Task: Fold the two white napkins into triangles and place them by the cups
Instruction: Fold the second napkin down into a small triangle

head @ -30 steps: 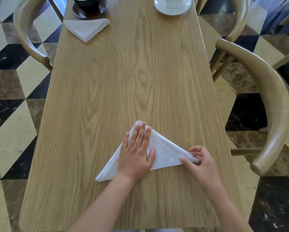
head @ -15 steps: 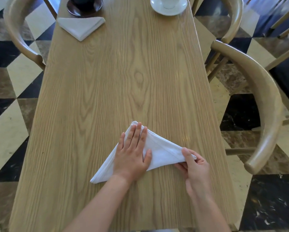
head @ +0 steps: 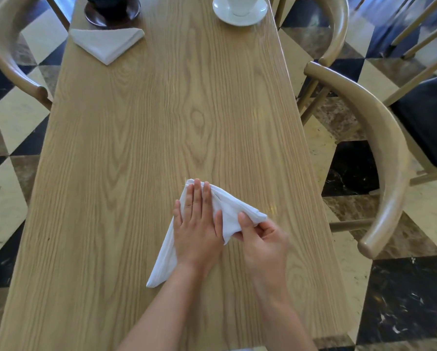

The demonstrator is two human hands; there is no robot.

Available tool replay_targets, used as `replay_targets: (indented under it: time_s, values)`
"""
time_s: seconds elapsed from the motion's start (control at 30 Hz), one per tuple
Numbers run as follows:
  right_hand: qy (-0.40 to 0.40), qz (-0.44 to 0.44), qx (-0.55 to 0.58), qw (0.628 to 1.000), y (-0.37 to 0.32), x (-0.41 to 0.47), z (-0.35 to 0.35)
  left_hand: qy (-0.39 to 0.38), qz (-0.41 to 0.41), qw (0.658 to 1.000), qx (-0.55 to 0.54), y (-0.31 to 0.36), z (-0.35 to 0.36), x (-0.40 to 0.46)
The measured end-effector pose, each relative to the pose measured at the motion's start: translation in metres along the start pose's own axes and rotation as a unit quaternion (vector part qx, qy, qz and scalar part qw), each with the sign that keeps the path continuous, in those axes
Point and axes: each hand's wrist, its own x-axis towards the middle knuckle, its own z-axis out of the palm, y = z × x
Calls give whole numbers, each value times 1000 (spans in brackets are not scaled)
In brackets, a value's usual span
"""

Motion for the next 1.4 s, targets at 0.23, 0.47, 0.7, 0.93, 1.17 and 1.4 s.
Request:
replay_targets:
  time_s: [0.23, 0.47, 0.7, 0.93, 1.17, 1.4]
  values:
    - [38, -34, -58, 997, -5, 12, -9, -31, -3, 999, -16, 21, -3, 12]
    - [50, -45, -79, 995, 0, 19, -25, 68, -178, 879, -436, -18, -81, 40]
    - [44, -72, -102, 991, -3, 15, -22, -370, -188, 824, -385, -21, -97, 98]
    - [-27, -154, -175, 972, -9, -7, -12, -390, -187, 813, -389, -31, -86, 110]
    - [-95, -226, -239, 940, -2, -32, 15, -420, -63, 841, -334, -46, -91, 111]
    - [-98, -365, -329, 865, 9, -35, 19, -382, -154, 822, -393, -44, -80, 109]
